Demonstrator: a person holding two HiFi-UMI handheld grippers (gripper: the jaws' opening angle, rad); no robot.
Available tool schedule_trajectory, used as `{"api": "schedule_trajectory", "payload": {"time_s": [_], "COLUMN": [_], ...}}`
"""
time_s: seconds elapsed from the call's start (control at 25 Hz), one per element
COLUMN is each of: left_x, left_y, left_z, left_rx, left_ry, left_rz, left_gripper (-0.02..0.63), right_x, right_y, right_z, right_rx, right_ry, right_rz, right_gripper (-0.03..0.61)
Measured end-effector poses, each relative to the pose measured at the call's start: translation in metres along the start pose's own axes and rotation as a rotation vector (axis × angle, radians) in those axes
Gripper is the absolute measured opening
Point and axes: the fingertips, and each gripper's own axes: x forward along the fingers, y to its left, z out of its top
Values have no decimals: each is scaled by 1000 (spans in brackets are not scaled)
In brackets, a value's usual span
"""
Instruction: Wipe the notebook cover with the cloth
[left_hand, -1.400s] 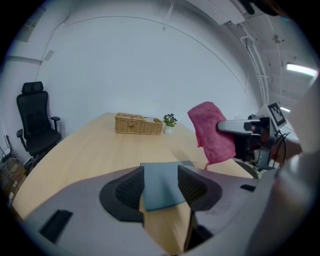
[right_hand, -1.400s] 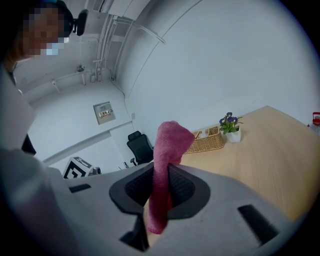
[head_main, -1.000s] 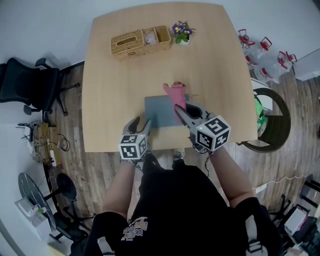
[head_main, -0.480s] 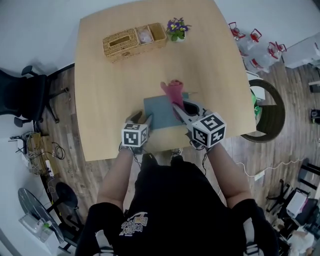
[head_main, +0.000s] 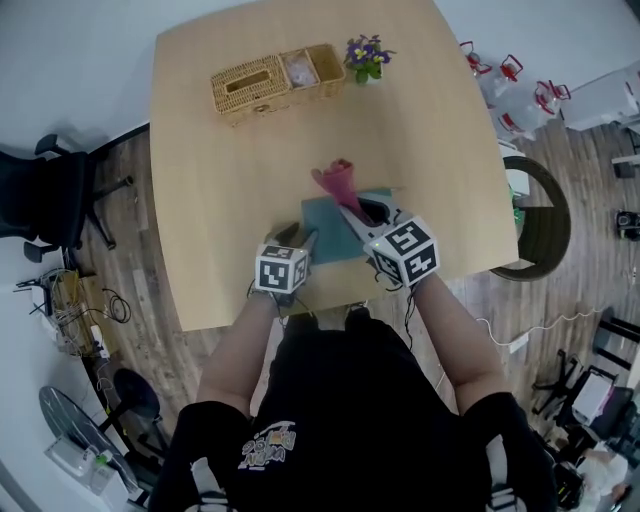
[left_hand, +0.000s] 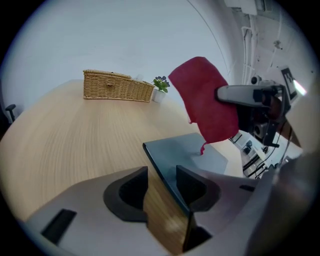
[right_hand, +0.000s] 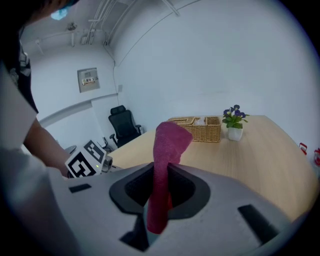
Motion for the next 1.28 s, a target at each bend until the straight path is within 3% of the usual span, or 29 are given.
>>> {"api": "schedule_trajectory", "payload": {"time_s": [0.64, 0.84, 1.04, 1.28], "left_x": [-2, -1, -3, -1], "left_y": [6, 7, 8, 9], "left_z": [0, 0, -1, 0], "left_rx": [-29, -28, -30, -26], "left_ry": [14, 13, 12, 14], "left_rz": [-29, -28, -27, -23], "left_gripper": [155, 155, 153, 152], "right_x": [102, 106, 103, 90], "right_y": [24, 30, 30, 29], "right_z": [-55, -74, -78, -88], "right_rx": [-529, -540, -422, -373], "right_ry": [342, 392, 385, 382], "right_rz": [62, 100, 106, 86], "right_gripper": [69, 69, 69, 69]}}
